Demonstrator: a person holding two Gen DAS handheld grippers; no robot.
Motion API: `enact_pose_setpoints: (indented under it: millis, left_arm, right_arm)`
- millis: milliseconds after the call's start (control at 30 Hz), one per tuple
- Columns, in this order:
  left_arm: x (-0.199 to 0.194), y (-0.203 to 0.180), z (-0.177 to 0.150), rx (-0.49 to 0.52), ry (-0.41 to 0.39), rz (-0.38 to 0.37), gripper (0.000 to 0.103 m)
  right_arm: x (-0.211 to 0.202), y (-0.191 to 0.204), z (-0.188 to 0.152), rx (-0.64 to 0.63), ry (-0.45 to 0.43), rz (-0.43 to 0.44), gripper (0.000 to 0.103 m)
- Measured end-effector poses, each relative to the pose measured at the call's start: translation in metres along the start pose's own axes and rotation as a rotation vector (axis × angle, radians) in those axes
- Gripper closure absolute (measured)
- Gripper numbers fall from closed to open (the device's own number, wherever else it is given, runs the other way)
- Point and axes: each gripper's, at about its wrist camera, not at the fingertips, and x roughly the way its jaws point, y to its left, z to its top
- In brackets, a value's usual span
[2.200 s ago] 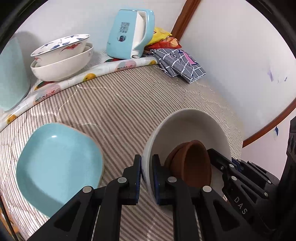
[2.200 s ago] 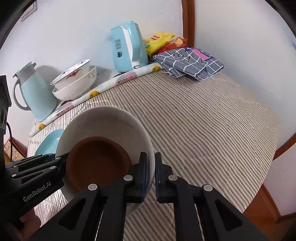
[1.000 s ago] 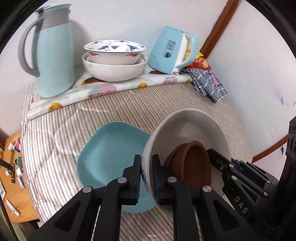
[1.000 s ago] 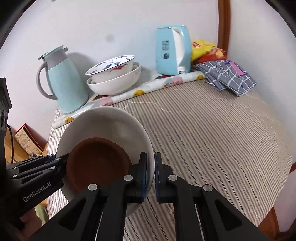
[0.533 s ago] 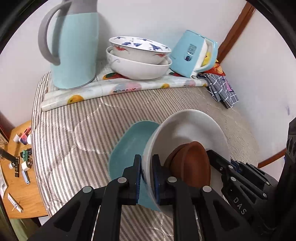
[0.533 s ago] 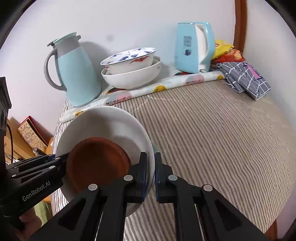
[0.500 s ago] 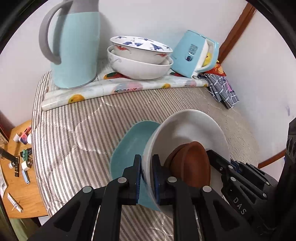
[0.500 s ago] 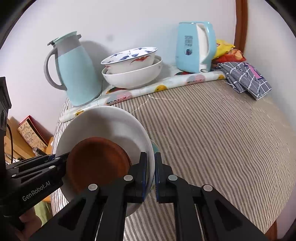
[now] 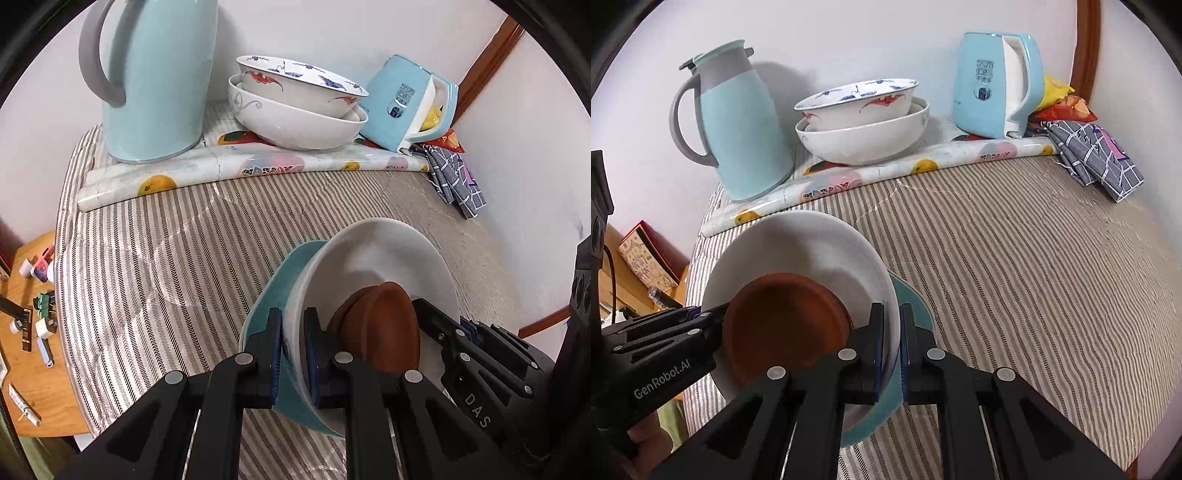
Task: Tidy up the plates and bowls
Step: 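Lower the white bowl onto the teal plate and open both tools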
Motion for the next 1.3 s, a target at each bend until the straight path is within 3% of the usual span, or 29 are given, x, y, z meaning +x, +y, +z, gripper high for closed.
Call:
enact_pose_setpoints:
  millis: [400, 833, 1133, 1300]
  left_arm:
    - [0.015, 0.0, 0.004, 0.005, 0.022, -0.002, 0.091]
    - [0.021, -0.002, 0.007, 0.001, 0.051, -0.03, 0.083]
    - [0.017, 0.001, 0.004, -0.006, 0.067, -0.024, 0.08]
    - [0.002, -0.004, 0.0, 0.025, 0.028, 0.008, 0.08]
  right_arm:
    - [0.014, -0.003, 0.001, -0.003, 0.028, -0.007, 0.095]
    - [0.025, -0.006, 0.004, -0.016, 0.074, -0.008, 0.092]
    - [0.013, -0.009, 0.003, -0.014, 0.053, 0.004, 0.092]
    - [0.004, -0.012, 0.001, -0.008, 0.038, -0.01, 0.083]
